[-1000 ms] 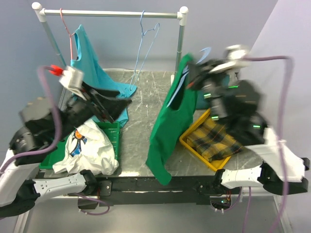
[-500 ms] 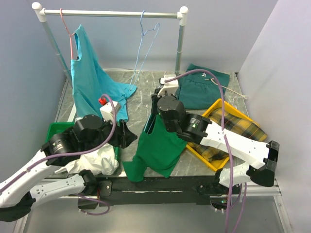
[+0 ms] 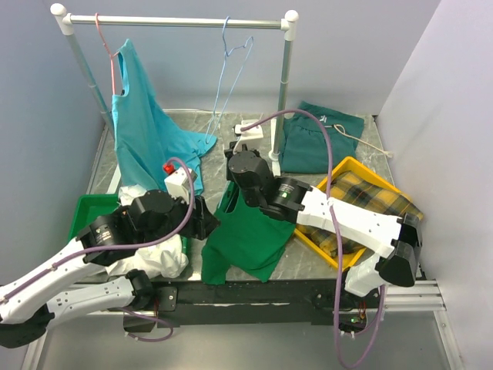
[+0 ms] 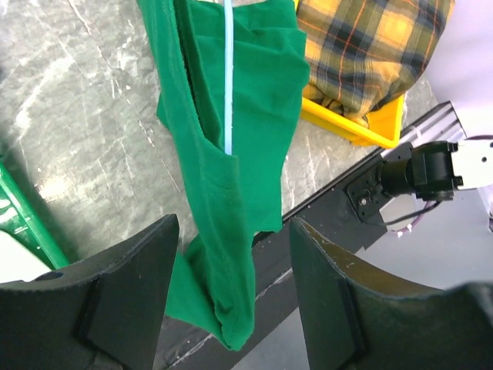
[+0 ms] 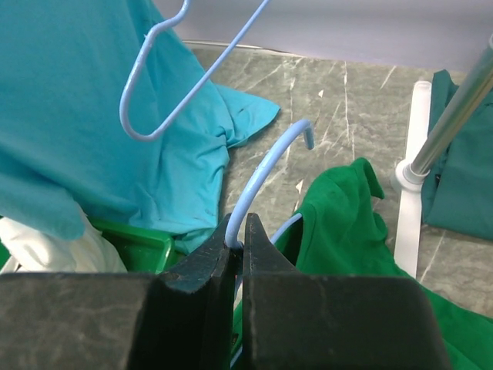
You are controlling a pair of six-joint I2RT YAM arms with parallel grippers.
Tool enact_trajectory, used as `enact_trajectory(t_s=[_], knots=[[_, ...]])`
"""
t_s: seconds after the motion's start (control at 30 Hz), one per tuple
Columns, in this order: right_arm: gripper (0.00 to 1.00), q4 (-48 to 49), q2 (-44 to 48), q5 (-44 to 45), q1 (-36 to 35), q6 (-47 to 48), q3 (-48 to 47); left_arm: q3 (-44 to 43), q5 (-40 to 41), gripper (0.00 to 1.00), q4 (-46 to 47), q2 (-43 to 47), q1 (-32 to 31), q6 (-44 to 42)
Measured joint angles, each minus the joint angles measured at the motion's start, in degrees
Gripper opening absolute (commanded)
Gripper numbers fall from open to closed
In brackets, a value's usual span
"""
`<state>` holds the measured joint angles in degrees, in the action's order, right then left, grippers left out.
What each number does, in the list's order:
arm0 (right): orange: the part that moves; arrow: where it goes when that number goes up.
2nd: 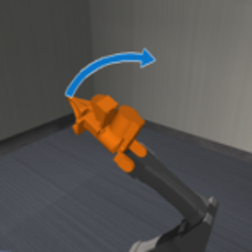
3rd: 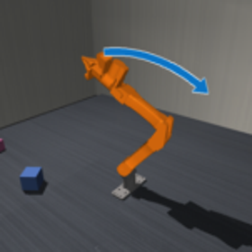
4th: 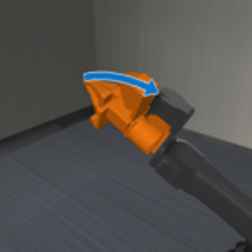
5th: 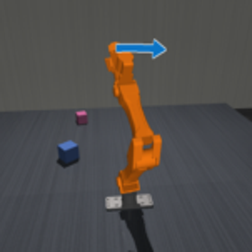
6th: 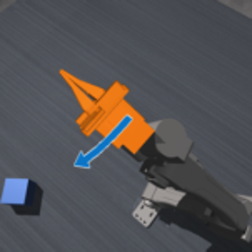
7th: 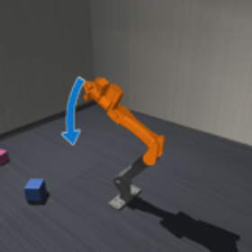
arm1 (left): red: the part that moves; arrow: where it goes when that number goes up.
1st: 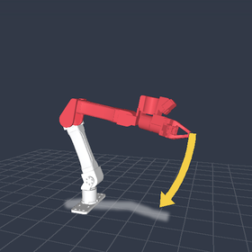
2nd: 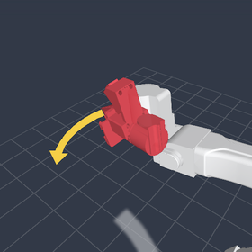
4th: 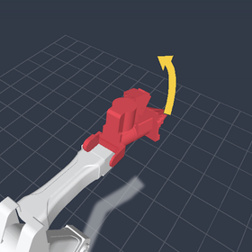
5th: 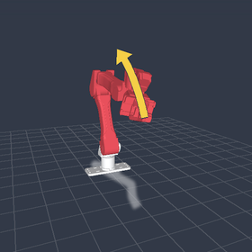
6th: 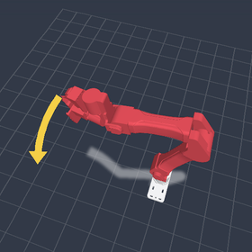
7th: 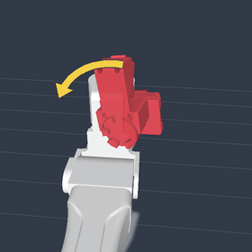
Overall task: Place the t-shirt on the hanger
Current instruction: Place the hanger at the clothesline.
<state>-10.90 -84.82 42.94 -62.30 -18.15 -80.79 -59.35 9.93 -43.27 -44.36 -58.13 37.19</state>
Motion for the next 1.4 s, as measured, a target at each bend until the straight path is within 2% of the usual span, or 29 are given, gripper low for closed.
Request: enact_trajectory(t_s=[0.2, 0.3, 0.4, 0.43, 0.53, 0.73, 0.77, 0.83, 0.87, 0.93, 0.97, 1.03, 1.07, 1.2, 1.4], knots=[[0.00, -0.52, -0.61, -0.17, 0.04, 0.04, -2.64, 2.05, 3.67, 0.61, 0.55, -0.92, -0.61, 0.31], [0.00, -0.59, -0.63, -0.13, 0.09, 0.26, -3.82, 3.93, 6.40, 0.55, 0.68, -1.22, -1.20, 0.92], [0.00, -0.74, -0.72, 0.00, 0.09, 0.74, -4.48, 6.01, 8.41, 0.41, 1.79, -0.74, -1.64, 1.33], [0.00, -0.74, -0.76, 0.04, 0.09, 0.85, -4.48, 6.51, 8.92, 0.27, 2.43, -0.52, -1.75, 1.44], [0.00, -0.74, -1.25, 0.04, 0.11, 1.09, -4.52, 7.48, 10.43, 0.01, 4.33, -0.13, -2.25, 1.36], [0.00, -1.03, -3.04, -0.31, 0.33, 1.60, -5.38, 9.73, 14.10, 0.01, 6.58, 0.92, -3.98, 1.44], [0.03, -1.14, -3.21, -0.50, 0.33, 1.60, -5.38, 10.19, 14.34, 0.01, 6.71, 1.29, -4.11, 1.44], [0.14, -1.18, -3.43, -1.01, 0.35, 1.55, -5.38, 10.91, 14.62, 0.01, 6.80, 2.08, -4.35, 1.44], [0.26, -1.18, -3.48, -1.33, 0.35, 1.53, -5.38, 11.02, 14.75, 0.01, 6.78, 2.25, -4.42, 1.44], [0.38, -1.01, -3.48, -2.25, 0.44, 1.55, -5.38, 11.06, 15.08, 0.01, 6.75, 2.23, -4.59, 1.53], [0.49, -0.72, -3.48, -2.95, 0.48, 1.70, -5.38, 11.13, 15.17, 0.01, 6.73, 2.19, -4.68, 1.60], [0.58, -0.55, -3.45, -4.24, 0.48, 1.84, -5.38, 11.41, 15.67, 0.01, 6.69, 2.16, -5.14, 2.34], [0.67, -0.46, -3.41, -4.90, 0.48, 2.10, -5.38, 11.69, 16.13, 0.01, 6.69, 2.27, -5.38, 2.84], [0.83, -0.22, -2.78, -7.30, 0.55, 2.67, -5.33, 14.67, 17.53, 0.01, 6.75, 4.20, -5.86, 4.85], [0.93, 0.48, -0.50, -10.14, 2.19, 2.34, -5.73, 17.51, 18.29, 0.01, 5.95, 7.17, -5.99, 8.04]])
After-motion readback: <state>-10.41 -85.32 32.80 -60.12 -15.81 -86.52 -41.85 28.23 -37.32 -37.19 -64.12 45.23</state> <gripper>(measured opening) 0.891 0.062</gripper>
